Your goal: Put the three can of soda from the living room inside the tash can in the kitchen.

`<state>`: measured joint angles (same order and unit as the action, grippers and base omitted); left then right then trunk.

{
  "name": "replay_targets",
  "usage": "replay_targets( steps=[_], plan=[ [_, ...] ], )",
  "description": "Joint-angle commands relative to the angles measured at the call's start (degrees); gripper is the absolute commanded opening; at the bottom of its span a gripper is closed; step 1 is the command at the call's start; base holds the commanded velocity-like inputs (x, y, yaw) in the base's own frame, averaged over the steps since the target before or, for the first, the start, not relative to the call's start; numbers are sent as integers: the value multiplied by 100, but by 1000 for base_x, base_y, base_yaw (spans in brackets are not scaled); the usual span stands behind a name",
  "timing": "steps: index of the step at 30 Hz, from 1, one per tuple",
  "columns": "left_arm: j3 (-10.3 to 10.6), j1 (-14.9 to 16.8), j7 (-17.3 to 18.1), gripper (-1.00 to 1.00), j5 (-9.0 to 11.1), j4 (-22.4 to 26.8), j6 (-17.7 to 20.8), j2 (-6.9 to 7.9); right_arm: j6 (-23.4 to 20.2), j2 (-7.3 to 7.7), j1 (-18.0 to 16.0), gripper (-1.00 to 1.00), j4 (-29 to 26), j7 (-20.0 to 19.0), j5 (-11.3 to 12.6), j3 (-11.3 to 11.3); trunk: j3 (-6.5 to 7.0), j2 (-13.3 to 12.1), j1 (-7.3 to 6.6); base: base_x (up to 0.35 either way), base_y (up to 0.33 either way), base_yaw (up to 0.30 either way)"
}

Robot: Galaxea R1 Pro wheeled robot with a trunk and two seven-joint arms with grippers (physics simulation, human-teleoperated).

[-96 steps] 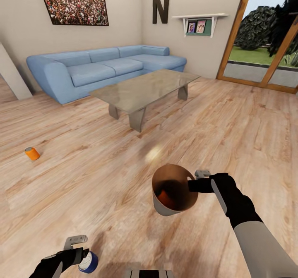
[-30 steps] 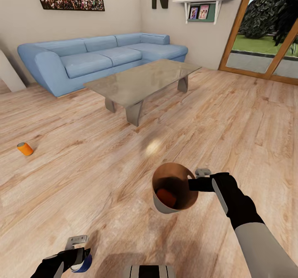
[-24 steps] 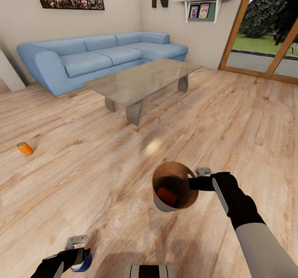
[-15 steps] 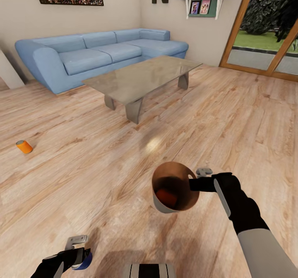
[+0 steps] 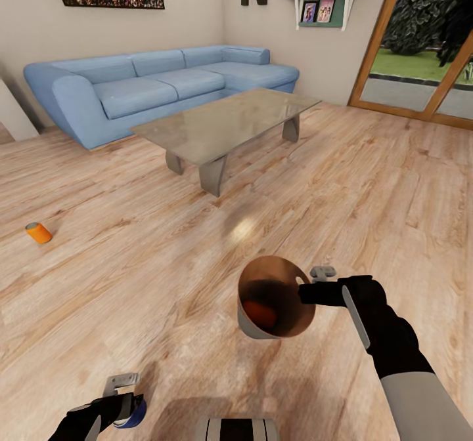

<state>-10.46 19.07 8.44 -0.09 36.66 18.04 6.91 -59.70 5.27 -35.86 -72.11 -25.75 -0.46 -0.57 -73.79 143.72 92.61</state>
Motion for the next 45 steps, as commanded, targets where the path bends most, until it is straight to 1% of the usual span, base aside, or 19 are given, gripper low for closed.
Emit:
replay_targets(
  steps=[1, 13, 22, 31, 36, 40, 45],
  plan=[
    [0, 0, 0, 100, 0, -1, -1, 1, -30, 0, 1, -100, -8, 23, 178, -3, 1, 0, -1, 0, 0, 0],
    [0, 0, 12, 100, 0, -1, 4, 0, -30, 8, 7, -100, -30, 12, 178, 19, 1, 0, -1, 0, 0, 0],
    [0, 0, 17, 100, 0, -6, 7, -3, -30, 9, 9, -100, -83, 9, 185, 22, -199, 12, 23, 0, 0, 0],
    [0, 0, 6, 100, 0, -3, 7, 1, -30, 11, 9, -100, -150, 9, 187, 22, -199, 12, 23, 0, 0, 0],
    [0, 0, 1, 100, 0, -1, 2, 1, -30, 9, 115, -100, -318, 9, 187, 22, -199, 12, 23, 0, 0, 0],
    [0, 0, -7, 100, 0, -1, 0, -4, -30, 14, 154, -100, -427, -43, 183, 29, -287, 18, 33, 0, 0, 0],
    [0, 0, 4, 100, 0, -1, 0, -3, -30, 17, 167, -100, -471, -164, 179, 124, -287, 18, 33, 0, 0, 0]
  ],
)
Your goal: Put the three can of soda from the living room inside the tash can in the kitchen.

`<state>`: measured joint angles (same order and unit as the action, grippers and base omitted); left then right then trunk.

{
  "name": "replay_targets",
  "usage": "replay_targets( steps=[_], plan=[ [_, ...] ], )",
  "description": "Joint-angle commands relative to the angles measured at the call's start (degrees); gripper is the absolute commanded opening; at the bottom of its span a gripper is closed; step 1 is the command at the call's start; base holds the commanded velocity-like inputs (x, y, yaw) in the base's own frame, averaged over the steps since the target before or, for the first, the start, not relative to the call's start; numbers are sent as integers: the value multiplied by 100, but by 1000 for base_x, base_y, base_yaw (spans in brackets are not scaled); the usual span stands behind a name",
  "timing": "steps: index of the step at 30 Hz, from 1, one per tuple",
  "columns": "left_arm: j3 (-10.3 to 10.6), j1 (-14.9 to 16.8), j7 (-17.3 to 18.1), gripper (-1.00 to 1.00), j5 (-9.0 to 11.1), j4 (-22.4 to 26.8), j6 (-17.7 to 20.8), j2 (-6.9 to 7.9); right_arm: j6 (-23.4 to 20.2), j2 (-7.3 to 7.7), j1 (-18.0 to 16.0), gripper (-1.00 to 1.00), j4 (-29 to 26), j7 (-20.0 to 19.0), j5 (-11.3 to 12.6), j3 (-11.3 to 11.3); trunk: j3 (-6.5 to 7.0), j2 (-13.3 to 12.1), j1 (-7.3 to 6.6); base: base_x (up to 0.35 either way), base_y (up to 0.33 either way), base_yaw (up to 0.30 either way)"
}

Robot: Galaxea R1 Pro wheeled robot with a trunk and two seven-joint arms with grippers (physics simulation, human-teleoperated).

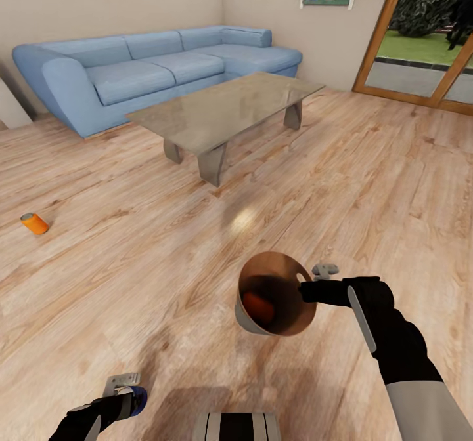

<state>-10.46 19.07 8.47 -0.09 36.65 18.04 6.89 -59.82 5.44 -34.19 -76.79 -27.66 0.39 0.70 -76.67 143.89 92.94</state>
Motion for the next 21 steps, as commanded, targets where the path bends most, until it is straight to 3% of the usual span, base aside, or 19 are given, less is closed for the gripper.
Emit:
replay_targets(
  steps=[1, 21],
  plan=[
    [0, 0, 1, 100, 0, 0, -1, -1, -18, 0, 1, -100, -6, 21, 93, 6, 0, 0, 0, 0, 0, 0],
    [0, 0, 28, 100, 0, 4, 0, 4, -18, 1, 15, -100, -61, -5, 93, 36, 0, 0, 0, 37, 9, 0]
  ],
)
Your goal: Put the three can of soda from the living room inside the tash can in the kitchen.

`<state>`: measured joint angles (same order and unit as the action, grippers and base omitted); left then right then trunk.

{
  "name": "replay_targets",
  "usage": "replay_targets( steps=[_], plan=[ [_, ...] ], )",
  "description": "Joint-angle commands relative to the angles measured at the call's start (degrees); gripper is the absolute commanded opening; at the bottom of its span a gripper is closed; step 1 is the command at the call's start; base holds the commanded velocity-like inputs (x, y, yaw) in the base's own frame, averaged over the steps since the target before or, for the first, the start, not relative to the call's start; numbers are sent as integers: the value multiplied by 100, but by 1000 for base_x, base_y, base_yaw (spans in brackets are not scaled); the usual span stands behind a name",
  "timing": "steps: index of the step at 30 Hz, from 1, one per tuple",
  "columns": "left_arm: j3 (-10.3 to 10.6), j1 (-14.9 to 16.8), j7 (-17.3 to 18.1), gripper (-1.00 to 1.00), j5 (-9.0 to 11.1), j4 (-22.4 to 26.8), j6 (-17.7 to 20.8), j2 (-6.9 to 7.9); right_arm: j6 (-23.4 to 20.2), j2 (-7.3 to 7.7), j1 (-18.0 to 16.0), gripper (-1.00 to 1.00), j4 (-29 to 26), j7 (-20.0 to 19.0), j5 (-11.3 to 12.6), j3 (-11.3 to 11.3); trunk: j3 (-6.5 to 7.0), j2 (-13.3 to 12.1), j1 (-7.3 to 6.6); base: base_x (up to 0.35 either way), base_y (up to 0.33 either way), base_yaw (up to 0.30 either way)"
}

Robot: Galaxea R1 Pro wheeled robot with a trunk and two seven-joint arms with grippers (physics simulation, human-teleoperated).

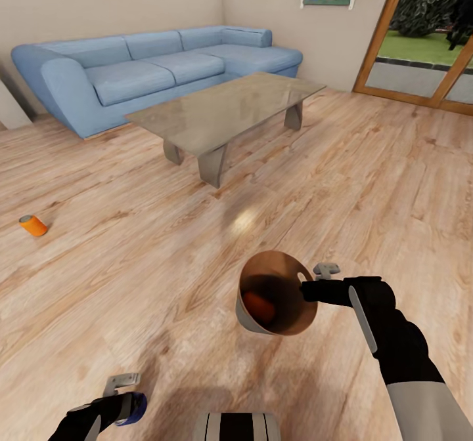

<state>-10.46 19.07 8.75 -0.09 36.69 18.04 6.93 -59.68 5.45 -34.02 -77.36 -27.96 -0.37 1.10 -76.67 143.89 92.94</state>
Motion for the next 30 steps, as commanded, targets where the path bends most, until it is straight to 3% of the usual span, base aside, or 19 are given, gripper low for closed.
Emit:
replay_targets(
  steps=[1, 4, 12, 27, 30],
  plan=[
    [0, 0, -1, 100, 0, 1, 1, 0, -32, 0, -1, -100, -4, 25, 169, -5, 0, 0, -1, 18, 4, 0],
    [0, 0, -13, 100, 0, 3, 1, -2, -32, 0, 0, -100, -6, 27, 169, -5, 0, 0, -1, 9, 2, 0],
    [0, 0, -38, 100, 0, 4, 1, -2, -32, 0, 1, -100, -7, 27, 169, -5, -177, 11, 20, 1, 0, 0],
    [0, 0, -41, 100, 0, -1, 6, -3, -32, -7, 1, -100, -7, 27, 169, -5, -177, 11, 20, 0, 0, 0],
    [0, 0, -46, 100, 0, -3, 6, -4, -32, -8, 1, -100, -7, 27, 169, -5, -243, 15, 28, 0, 0, 0]
  ],
)
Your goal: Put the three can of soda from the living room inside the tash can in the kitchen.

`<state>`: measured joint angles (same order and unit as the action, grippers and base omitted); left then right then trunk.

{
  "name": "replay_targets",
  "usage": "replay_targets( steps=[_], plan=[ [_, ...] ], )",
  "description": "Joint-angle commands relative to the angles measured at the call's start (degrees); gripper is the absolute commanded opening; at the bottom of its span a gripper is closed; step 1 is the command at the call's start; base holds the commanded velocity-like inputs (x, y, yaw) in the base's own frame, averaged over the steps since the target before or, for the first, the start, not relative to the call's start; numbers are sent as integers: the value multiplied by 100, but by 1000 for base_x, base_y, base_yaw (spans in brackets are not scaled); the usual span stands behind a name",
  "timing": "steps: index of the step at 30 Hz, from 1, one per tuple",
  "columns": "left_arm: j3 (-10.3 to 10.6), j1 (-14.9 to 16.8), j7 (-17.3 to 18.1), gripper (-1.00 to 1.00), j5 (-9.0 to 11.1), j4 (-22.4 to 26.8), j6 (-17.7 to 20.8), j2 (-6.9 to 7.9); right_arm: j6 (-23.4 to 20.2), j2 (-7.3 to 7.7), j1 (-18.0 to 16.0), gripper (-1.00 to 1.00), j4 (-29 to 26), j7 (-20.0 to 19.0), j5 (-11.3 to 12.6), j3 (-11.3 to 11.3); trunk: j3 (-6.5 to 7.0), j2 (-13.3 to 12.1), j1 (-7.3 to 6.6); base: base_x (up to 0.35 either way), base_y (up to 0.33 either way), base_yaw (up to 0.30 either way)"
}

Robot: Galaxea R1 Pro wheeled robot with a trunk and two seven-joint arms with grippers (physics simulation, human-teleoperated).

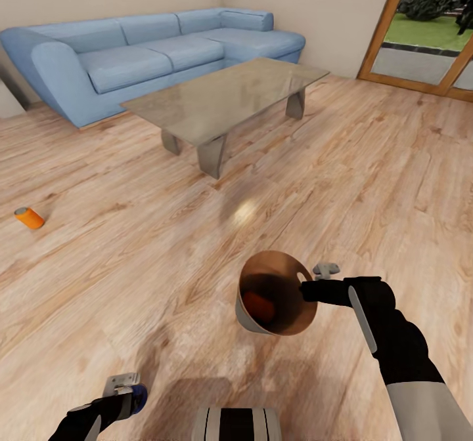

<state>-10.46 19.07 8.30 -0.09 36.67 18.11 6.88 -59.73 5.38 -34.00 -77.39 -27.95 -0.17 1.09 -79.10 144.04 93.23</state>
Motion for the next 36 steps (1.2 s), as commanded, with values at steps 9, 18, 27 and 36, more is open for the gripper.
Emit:
replay_targets(
  steps=[9, 18, 27, 36],
  plan=[
    [0, 0, -3, 100, 0, 0, 0, -1, -27, -1, -2, -100, -4, 26, 149, -4, -44, 3, 4, 0, 0, 0],
    [0, 0, 5, -100, 0, -2, -8, 5, -27, -2, -2, -100, -4, 26, 149, -11, -44, 3, 4, 0, 0, 0],
    [0, 0, 6, -100, 1, -10, 3, 3, -27, -2, 13, -100, -4, 26, 149, -13, -22, 2, 2, 0, 0, 0],
    [0, 8, 5, -100, -8, -11, 45, -3, -27, -2, 16, -100, -4, 26, 149, -13, 177, -10, -22, 0, 0, 0]
  ],
)
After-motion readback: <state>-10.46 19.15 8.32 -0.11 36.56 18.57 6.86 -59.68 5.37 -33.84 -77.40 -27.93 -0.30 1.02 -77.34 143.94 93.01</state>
